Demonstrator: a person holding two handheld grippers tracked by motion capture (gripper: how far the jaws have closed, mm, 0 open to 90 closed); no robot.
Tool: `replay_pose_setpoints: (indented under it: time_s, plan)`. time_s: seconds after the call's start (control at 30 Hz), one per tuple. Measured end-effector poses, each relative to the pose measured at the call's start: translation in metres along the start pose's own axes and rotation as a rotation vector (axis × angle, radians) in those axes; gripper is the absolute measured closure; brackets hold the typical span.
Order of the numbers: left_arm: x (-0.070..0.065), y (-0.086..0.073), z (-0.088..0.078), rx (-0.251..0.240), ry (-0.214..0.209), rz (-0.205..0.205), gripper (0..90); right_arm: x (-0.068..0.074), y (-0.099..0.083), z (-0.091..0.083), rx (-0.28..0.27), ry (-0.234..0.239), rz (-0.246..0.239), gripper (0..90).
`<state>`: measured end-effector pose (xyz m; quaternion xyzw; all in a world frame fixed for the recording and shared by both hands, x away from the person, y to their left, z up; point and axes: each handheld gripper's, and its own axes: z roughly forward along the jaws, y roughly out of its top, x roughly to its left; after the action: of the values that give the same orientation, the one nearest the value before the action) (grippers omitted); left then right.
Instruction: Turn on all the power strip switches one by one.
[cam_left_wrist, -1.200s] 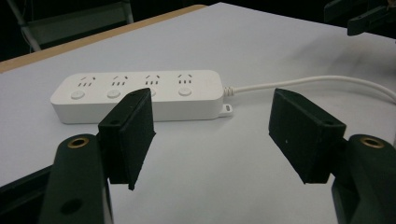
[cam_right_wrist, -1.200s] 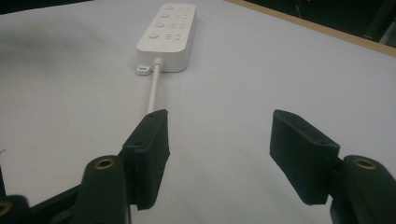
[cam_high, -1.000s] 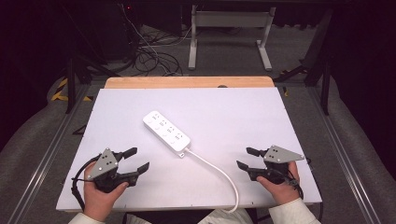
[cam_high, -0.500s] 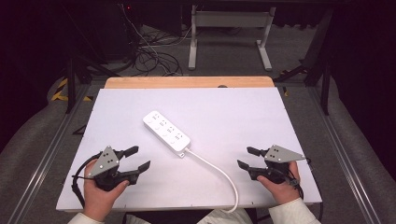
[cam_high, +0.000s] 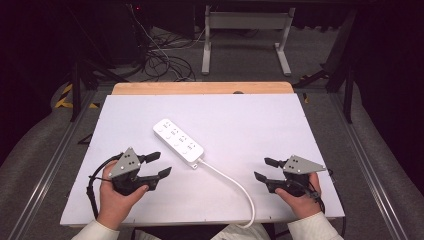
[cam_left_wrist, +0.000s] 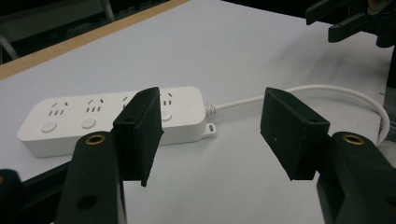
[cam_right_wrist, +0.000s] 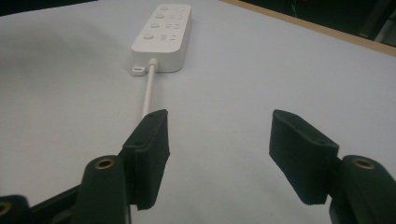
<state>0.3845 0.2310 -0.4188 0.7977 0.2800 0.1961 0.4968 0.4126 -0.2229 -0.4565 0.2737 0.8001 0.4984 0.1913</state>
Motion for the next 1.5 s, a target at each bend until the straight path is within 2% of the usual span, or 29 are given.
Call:
replay_pose_setpoints:
  time_s: [0.1,0.33,0.5,0.73,0.87,0.9,0.93,1.0,1.03,1.07,1.13,1.23,1.33,1.4,1.47,1.5]
  plan:
    - [0.001,0.005,0.007,0.008,-0.004,0.012,39.5,0.000,0.000,0.000,0.002,0.002,0.000,38.6]
    - [0.003,0.013,0.019,0.025,-0.022,0.011,43.5,0.000,0.000,0.001,0.004,0.005,-0.002,38.6]
    - [0.007,0.022,0.035,0.048,-0.039,0.020,46.5,0.000,-0.001,0.001,0.007,0.007,-0.001,38.5]
    - [0.009,0.027,0.047,0.067,-0.040,0.036,50.4,0.000,-0.001,0.002,0.010,0.010,-0.001,38.5]
    - [0.014,0.026,0.050,0.080,-0.040,0.017,54.3,0.000,-0.002,0.002,0.011,0.011,-0.002,38.5]
    - [0.016,0.026,0.051,0.086,-0.035,0.015,61.8,0.000,-0.001,0.002,0.015,0.009,-0.003,38.8]
    - [0.017,0.026,0.052,0.090,-0.031,0.011,61.8,0.000,-0.001,0.002,0.015,0.009,-0.003,38.8]
    - [0.022,0.025,0.056,0.095,-0.032,-0.003,68.1,0.000,-0.002,0.002,0.015,0.011,-0.001,38.9]
    - [0.024,0.025,0.059,0.100,-0.041,-0.015,76.9,0.000,-0.002,0.003,0.017,0.012,-0.002,38.9]
    - [0.027,0.024,0.061,0.102,-0.045,-0.025,76.9,0.000,-0.002,0.003,0.017,0.012,-0.002,38.9]
    - [0.032,0.023,0.066,0.113,-0.069,-0.049,89.5,0.000,-0.002,0.003,0.016,0.013,-0.001,38.8]
    - [0.036,0.020,0.073,0.122,-0.076,-0.075,89.7,0.000,-0.002,0.003,0.019,0.013,-0.002,38.8]
    - [0.039,0.018,0.082,0.144,-0.054,-0.071,89.7,-0.001,-0.003,0.003,0.020,0.016,-0.001,38.8]
    - [0.039,0.016,0.085,0.149,-0.055,-0.076,89.7,0.000,-0.003,0.003,0.020,0.017,-0.002,38.8]
    - [0.041,0.015,0.089,0.160,-0.036,-0.057,89.7,0.000,-0.003,0.003,0.019,0.017,-0.002,38.8]
    - [0.041,0.013,0.092,0.170,-0.033,-0.065,89.7,-0.001,-0.003,0.003,0.021,0.016,-0.001,38.8]
